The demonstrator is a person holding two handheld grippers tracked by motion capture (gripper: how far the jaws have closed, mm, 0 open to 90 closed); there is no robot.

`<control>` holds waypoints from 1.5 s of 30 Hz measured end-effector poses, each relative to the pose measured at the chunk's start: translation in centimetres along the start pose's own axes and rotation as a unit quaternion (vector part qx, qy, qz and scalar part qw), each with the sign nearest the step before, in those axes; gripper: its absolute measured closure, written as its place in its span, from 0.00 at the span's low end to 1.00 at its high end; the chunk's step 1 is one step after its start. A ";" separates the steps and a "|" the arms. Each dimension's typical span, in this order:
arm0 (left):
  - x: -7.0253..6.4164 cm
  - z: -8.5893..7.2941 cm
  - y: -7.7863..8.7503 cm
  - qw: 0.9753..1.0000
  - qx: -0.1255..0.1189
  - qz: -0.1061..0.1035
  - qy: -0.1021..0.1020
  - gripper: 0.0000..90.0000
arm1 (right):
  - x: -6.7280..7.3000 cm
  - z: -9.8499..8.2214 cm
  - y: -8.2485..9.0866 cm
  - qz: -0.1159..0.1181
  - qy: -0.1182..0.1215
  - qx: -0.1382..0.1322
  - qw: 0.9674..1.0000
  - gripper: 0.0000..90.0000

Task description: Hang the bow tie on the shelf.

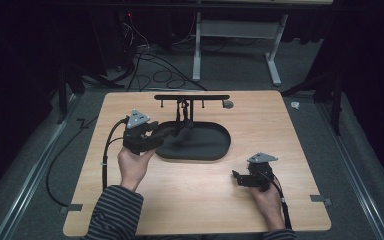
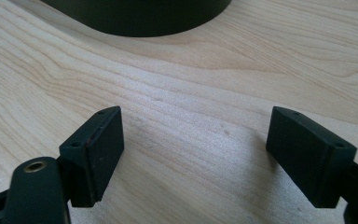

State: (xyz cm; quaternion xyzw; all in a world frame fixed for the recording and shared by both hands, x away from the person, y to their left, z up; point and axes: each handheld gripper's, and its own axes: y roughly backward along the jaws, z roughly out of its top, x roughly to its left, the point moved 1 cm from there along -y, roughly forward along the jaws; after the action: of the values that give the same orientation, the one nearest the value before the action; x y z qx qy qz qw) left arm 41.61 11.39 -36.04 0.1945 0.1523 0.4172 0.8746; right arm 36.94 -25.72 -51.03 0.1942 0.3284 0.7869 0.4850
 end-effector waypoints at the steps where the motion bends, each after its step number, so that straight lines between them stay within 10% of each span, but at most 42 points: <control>1: 0.0 -0.1 0.0 1.000 0.002 0.000 0.001 0.54 | 0.0 0.0 0.0 0.000 0.000 0.000 1.000 0.23; 45: 0.8 -4.2 3.5 0.999 -0.002 0.015 0.036 0.53 | 0.0 0.0 0.0 0.000 -0.001 0.000 1.000 0.23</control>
State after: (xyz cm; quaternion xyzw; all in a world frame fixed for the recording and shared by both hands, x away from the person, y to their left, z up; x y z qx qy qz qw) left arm 37.92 14.92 -38.19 0.1795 0.1801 0.4377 0.8624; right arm 36.94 -25.70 -51.03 0.1948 0.3279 0.7868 0.4852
